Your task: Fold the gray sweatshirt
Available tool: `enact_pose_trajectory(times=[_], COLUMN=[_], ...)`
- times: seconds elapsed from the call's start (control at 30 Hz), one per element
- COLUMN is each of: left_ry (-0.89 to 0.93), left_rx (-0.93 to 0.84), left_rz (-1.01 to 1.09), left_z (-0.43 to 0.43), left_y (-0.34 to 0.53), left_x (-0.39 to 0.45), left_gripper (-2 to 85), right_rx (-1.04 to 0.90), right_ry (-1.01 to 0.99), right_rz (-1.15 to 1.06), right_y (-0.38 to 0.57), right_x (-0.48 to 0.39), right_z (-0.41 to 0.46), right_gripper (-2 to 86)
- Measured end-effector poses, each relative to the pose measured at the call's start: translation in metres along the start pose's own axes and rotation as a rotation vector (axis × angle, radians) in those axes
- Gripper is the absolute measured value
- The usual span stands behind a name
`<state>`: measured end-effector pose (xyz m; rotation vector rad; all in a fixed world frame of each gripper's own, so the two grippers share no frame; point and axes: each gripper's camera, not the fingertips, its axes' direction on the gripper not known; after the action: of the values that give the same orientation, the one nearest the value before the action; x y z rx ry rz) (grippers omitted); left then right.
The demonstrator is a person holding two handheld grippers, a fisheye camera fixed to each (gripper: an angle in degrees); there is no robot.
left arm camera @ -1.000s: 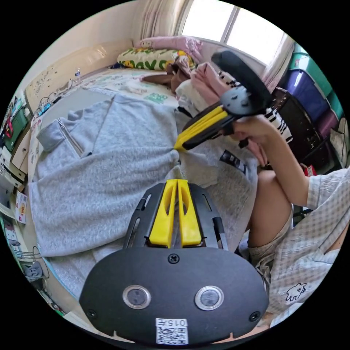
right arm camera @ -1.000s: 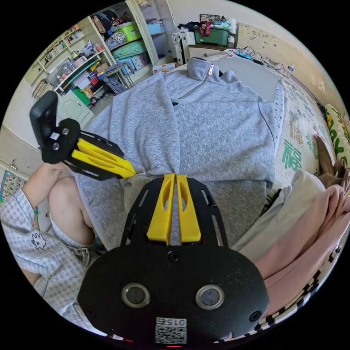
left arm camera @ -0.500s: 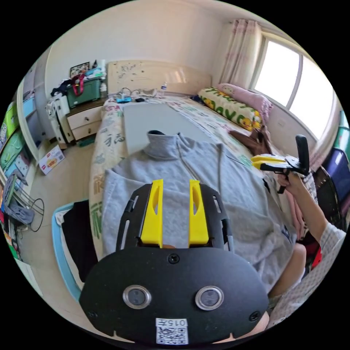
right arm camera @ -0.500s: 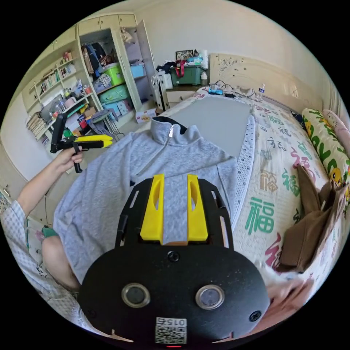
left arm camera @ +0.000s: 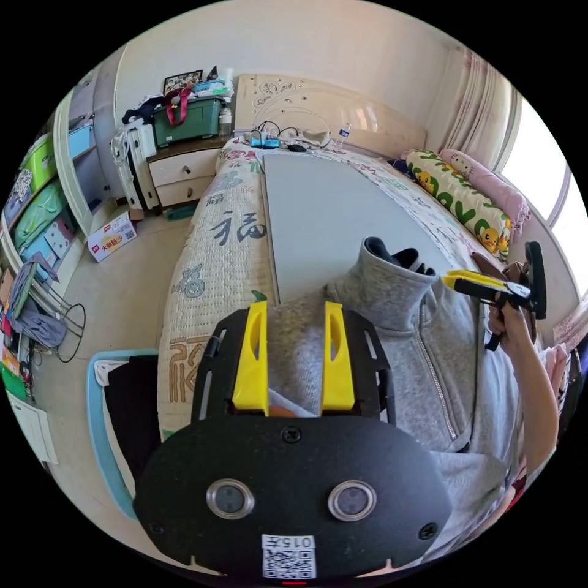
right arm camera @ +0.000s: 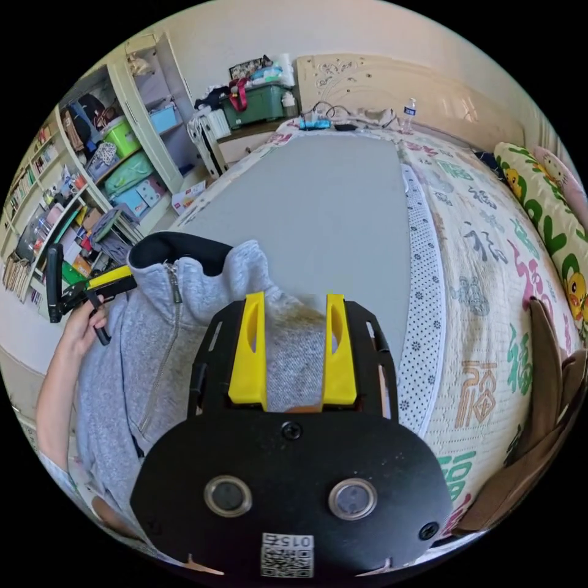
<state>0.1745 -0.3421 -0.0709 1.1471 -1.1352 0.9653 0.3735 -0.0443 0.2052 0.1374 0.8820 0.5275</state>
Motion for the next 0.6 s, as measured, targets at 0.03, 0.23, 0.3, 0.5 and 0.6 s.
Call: enact_pose_trajectory(times=[0.03,0.23,0.3,0.5,0.6], left_ry=[-0.012,-0.063,-0.044,0.066,0.180], left_rx=[-0.042,0.026,0.062,0.217,0.269], left_rz=[0.014,0.082,0.072,0.112,0.144], left_z=[0.008,-0.009,-0.025,-0.131,-0.201], left_y=[-0.002,0.015,0.023,0.067,0.119], left_x=[0.002,0.016,0.019,0.032,0.036], left_gripper=[12.1,4.5,3.0,1.5,1.3], right_rx=[-0.005,0.020,0.050,0.179,0.202], right_ry=[-0.001,-0.099,-0.100,-0.081,-0.192], right_rz=[0.000,-0.072,-0.094,-0.241,-0.282], right_y=[-0.003,0.016,0.027,0.089,0.153], right_x=[0.004,0.013,0.008,-0.021,-0.029], right_z=[0.003,-0.009,-0.029,-0.165,-0.243], right_gripper=[13.3,0.9,0.0,-0.8,-0.8])
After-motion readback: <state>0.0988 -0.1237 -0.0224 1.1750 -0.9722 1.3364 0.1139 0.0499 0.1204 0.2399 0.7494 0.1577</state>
